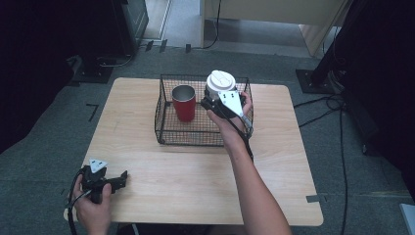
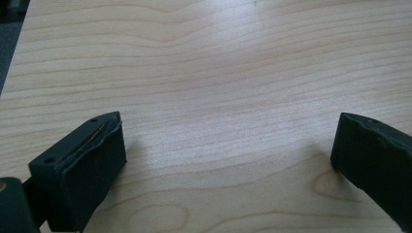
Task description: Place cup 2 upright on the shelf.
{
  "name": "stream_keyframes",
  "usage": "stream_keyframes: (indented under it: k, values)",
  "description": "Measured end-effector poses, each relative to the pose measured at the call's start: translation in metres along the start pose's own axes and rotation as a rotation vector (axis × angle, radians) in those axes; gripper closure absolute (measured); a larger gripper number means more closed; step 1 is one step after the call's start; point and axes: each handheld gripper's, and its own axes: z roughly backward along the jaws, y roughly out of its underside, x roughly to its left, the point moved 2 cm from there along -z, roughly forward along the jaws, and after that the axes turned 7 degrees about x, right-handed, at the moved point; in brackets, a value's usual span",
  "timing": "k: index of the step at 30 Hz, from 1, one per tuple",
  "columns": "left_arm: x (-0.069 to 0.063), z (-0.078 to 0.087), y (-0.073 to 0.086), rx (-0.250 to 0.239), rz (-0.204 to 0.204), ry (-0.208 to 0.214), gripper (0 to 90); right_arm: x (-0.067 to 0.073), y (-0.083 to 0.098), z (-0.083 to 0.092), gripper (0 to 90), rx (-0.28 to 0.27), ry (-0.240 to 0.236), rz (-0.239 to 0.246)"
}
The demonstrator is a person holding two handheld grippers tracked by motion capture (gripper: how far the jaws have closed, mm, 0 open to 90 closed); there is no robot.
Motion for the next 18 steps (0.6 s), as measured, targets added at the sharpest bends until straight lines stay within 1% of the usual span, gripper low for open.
stream_keyframes:
  k: [8, 11, 16, 18]
  values:
    - [0.0, 0.0, 0.0, 0.0, 0.0, 0.0, 0.0, -0.003, 0.015, -0.015, 15.9, 0.04, 0.024, -0.005]
    - [0.0, 0.0, 0.0, 0.0, 0.0, 0.0, 0.0, -0.002, 0.02, -0.02, 15.9, 0.052, 0.032, 0.002]
    - [0.0, 0.0, 0.0, 0.0, 0.0, -0.001, 0.0, -0.003, 0.023, -0.026, 15.9, 0.06, 0.033, -0.032]
    - [0.0, 0.0, 0.0, 0.0, 0.0, 0.0, 0.0, -0.004, 0.026, -0.029, 15.8, 0.068, 0.035, -0.028]
